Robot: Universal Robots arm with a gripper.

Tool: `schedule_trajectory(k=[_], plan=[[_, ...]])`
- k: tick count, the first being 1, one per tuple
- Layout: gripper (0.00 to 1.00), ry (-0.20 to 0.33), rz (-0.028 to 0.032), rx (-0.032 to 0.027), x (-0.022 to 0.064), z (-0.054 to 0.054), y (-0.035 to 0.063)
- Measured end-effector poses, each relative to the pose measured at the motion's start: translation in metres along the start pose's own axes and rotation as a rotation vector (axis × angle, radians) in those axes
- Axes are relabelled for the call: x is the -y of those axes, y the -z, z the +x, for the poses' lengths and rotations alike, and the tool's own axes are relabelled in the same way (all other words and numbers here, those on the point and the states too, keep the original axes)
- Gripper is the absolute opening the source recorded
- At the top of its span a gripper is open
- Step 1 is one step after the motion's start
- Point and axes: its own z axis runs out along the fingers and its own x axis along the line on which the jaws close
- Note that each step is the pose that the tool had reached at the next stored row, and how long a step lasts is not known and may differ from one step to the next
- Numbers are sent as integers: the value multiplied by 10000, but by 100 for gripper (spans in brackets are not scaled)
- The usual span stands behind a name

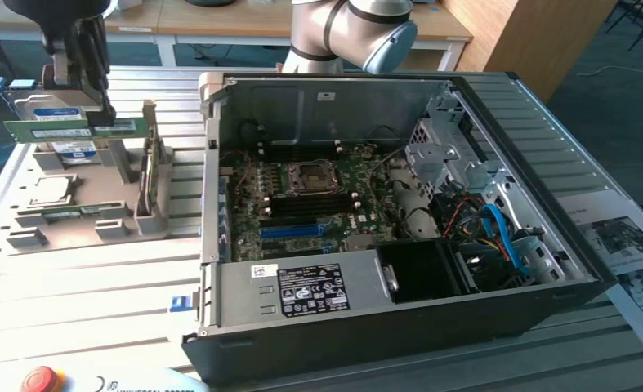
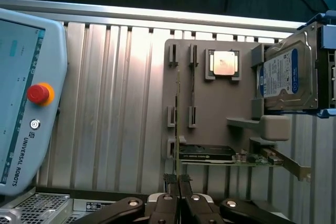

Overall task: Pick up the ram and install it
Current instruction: 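Pick up the ram and move it above insertion slot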

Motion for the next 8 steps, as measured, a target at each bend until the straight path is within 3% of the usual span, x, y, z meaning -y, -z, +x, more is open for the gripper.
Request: schedule_trajectory(k=[4, 8], plan=[[12, 1, 1, 1, -4, -1, 65], [12, 1, 2, 2, -4, -1, 68]])
